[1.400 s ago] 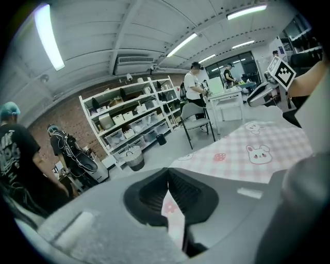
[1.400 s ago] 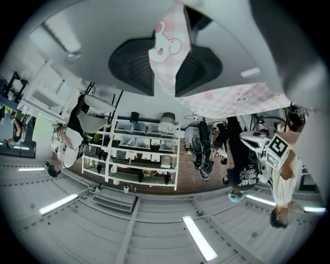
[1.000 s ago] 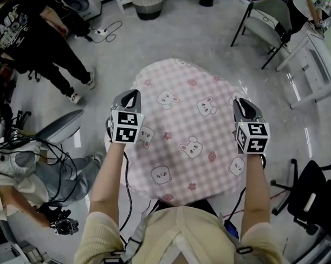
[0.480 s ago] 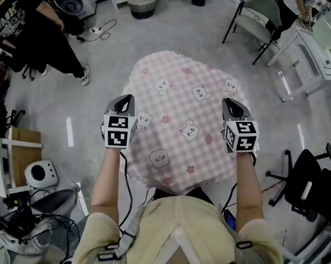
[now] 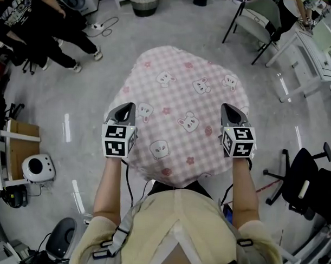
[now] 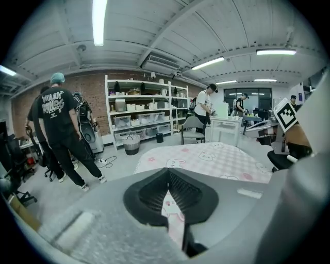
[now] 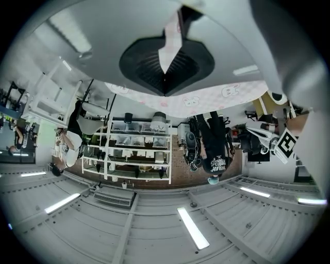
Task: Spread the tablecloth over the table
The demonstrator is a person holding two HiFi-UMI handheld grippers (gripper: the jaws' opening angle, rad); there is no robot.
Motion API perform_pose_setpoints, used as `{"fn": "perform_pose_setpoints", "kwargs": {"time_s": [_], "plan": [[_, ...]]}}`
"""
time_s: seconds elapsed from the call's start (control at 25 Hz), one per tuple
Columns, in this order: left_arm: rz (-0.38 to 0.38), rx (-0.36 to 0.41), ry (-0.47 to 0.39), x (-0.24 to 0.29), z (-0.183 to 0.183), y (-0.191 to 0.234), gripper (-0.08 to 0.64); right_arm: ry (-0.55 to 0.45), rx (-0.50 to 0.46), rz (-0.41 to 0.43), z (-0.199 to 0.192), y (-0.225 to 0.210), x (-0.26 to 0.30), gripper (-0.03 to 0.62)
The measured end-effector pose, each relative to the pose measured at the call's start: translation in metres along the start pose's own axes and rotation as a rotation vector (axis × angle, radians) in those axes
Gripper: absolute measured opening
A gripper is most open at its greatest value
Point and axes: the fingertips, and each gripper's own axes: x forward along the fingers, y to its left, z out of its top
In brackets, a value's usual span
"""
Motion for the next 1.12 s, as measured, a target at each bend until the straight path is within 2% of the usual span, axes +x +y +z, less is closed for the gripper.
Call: {"fn": "perform_pose_setpoints", "kwargs": {"time_s": [0.2,0.4,0.76,1.12], "plan": [[-0.005,-0.043,0.017,-0.020,-0.019,-0.010,0.006,0.023,0.027,0.025,-0.015,0.016,-0.009,0.003],[0.004,-0.133,0.044,-0.031,-0.048,-0.017,0.007,0.061,0.045,0.059,-0.037,0.033,-0.014,0.003],[-0.019,-0.150,0.112,-0.045,-0.078,-0.026,0.006,0.098,0.068,0.072,-0.059,0.051,-0.022,0.003],[-0.029,-0.187,0.129,-0.050,-0.092,-0.022,0.006,0.118,0.077,0.084,-0.065,0.062,-0.020,0.003]]}}
